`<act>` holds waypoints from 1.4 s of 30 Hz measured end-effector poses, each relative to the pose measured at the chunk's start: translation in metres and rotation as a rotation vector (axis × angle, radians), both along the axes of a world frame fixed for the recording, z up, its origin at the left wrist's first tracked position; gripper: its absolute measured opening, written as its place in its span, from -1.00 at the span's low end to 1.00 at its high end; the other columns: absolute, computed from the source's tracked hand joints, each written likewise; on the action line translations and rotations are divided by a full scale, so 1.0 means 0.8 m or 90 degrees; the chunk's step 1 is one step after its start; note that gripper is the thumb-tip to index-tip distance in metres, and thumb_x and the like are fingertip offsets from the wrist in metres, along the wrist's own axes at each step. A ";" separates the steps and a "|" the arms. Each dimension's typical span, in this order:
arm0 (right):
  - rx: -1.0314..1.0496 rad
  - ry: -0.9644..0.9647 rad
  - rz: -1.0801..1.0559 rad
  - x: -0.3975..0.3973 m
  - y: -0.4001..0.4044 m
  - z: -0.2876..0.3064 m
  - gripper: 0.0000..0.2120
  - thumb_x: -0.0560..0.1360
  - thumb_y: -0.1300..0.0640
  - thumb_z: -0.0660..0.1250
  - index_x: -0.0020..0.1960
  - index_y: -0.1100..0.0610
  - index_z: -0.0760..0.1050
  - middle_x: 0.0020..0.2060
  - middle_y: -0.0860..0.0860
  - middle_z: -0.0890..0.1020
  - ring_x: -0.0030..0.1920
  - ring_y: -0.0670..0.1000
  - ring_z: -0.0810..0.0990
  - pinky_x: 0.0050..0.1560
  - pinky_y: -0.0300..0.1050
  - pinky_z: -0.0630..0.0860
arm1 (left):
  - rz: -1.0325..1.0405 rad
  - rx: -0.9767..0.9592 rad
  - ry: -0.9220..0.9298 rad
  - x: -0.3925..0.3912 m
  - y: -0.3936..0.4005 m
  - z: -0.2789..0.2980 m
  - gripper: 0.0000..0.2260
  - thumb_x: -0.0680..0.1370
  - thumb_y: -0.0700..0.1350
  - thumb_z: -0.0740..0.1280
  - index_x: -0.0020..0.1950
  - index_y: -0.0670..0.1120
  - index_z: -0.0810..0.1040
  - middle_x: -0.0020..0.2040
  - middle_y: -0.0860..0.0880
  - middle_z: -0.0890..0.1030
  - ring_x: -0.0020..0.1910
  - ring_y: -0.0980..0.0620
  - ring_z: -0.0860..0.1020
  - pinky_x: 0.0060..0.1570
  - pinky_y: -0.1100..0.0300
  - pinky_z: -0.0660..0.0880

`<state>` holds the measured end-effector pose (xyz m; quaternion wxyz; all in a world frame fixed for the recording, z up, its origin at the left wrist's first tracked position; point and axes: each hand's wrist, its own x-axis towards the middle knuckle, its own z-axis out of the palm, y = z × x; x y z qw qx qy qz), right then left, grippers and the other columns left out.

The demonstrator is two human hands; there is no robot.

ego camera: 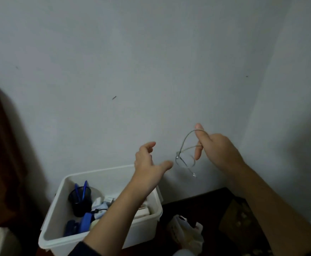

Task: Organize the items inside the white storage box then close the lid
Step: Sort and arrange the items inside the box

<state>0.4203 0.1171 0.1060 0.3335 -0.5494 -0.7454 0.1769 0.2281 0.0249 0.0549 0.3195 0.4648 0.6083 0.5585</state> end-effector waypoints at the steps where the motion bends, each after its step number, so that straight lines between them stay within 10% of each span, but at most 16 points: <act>1: -0.004 -0.031 0.012 0.002 -0.003 0.010 -0.08 0.43 -0.66 -0.21 -0.35 -0.09 0.71 -0.47 -0.18 0.61 -0.31 -0.05 0.61 -0.13 -0.03 0.48 | -0.003 0.026 0.053 0.007 0.003 0.013 -0.27 0.52 -0.07 0.55 0.61 0.06 0.25 0.55 -0.01 0.28 0.54 -0.04 0.29 0.54 -0.09 0.32; 4: -0.003 -0.078 0.082 -0.003 -0.008 0.026 -0.09 0.42 -0.67 -0.20 -0.34 -0.10 0.72 -0.51 -0.14 0.61 -0.36 -0.11 0.60 -0.08 -0.02 0.52 | -0.061 0.095 0.146 0.022 0.008 0.047 -0.27 0.54 -0.01 0.54 0.62 0.06 0.26 0.52 0.06 0.34 0.48 0.09 0.31 0.48 0.05 0.31; 8: 0.037 -0.045 0.164 -0.026 -0.015 0.031 -0.26 0.45 -0.59 0.01 -0.33 -0.07 0.69 -0.49 -0.05 0.62 -0.39 -0.10 0.61 -0.18 0.04 0.52 | -0.254 0.094 0.018 0.019 0.010 0.057 -0.81 0.72 -0.16 0.31 0.17 -0.29 0.59 0.04 -0.31 0.65 -0.07 0.06 0.67 0.12 0.13 0.59; 13: -0.018 0.037 0.277 -0.040 -0.011 0.036 -0.59 0.28 -0.34 0.37 -0.24 -0.01 0.70 -0.17 -0.16 0.78 -0.01 -0.03 0.75 0.15 0.17 0.64 | -0.268 -0.002 -0.043 -0.006 -0.014 0.041 -0.67 0.78 -0.01 0.14 0.03 -0.15 0.61 -0.24 -0.16 0.66 -0.29 -0.09 0.64 -0.12 0.09 0.53; 16: 0.032 0.042 0.263 -0.052 -0.008 0.028 -0.72 0.45 -0.28 0.45 -0.24 -0.09 0.69 -0.29 -0.11 0.73 -0.24 -0.07 0.68 -0.11 0.04 0.59 | -0.273 -0.019 -0.077 -0.025 -0.026 0.034 -0.69 0.77 -0.02 0.17 -0.04 -0.14 0.55 -0.41 -0.06 0.39 -0.50 -0.03 0.43 -0.24 0.07 0.51; 24: 0.048 0.053 0.147 -0.075 0.005 0.024 -0.65 0.55 -0.21 0.42 -0.25 0.01 0.69 -0.42 -0.08 0.62 -0.29 0.01 0.59 -0.24 -0.11 0.44 | -0.179 -0.106 0.079 -0.057 -0.046 0.024 -0.70 0.78 -0.10 0.14 -0.06 -0.07 0.56 -0.31 -0.01 0.34 -0.42 0.11 0.28 -0.37 0.22 0.31; 34: -0.053 0.065 0.212 -0.082 0.008 -0.007 -0.57 0.26 -0.41 0.57 -0.07 -0.12 0.68 -0.44 -0.21 0.57 -0.37 -0.17 0.50 -0.29 -0.16 0.36 | -0.114 -0.060 -0.006 -0.088 -0.041 0.028 -0.70 0.77 -0.02 0.16 -0.06 -0.02 0.60 -0.44 0.12 0.34 -0.52 0.14 0.22 -0.49 0.27 0.18; 42: -0.079 0.035 0.222 -0.085 0.014 -0.021 -0.61 0.33 -0.14 0.66 0.09 -0.17 0.62 -0.23 -0.12 0.48 -0.26 -0.16 0.50 -0.25 -0.17 0.39 | -0.067 -0.104 0.071 -0.098 -0.041 0.012 -0.64 0.75 0.07 0.17 -0.16 0.02 0.60 -0.38 0.08 0.36 -0.52 0.15 0.25 -0.50 0.29 0.22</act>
